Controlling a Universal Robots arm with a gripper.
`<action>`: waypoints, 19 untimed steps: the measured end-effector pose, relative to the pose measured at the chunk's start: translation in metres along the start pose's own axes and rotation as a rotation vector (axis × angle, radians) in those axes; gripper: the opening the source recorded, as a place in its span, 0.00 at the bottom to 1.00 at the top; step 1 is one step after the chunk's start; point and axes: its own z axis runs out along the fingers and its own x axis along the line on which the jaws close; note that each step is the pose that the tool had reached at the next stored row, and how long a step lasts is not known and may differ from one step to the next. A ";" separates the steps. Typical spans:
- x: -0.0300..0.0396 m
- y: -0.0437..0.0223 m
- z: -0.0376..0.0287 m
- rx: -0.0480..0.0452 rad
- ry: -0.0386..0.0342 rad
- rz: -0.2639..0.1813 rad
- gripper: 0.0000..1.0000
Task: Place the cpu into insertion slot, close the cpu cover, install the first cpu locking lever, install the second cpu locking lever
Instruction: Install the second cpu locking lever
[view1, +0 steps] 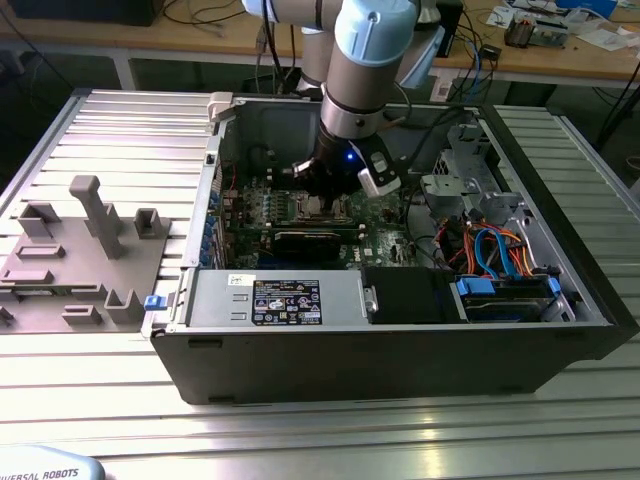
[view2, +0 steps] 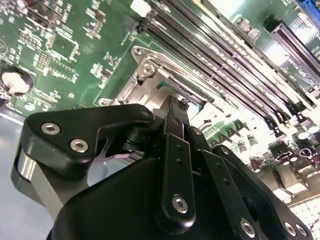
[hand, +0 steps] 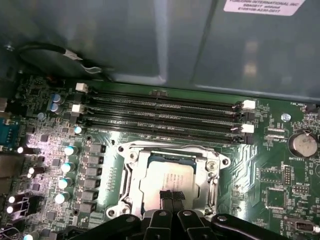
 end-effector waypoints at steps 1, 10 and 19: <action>-0.0033 0.0028 0.0002 0.0054 0.0030 0.001 0.11; -0.0065 0.0239 0.0011 0.0944 0.0131 0.005 0.11; -0.0139 0.0348 0.0012 0.1582 0.0271 0.011 0.11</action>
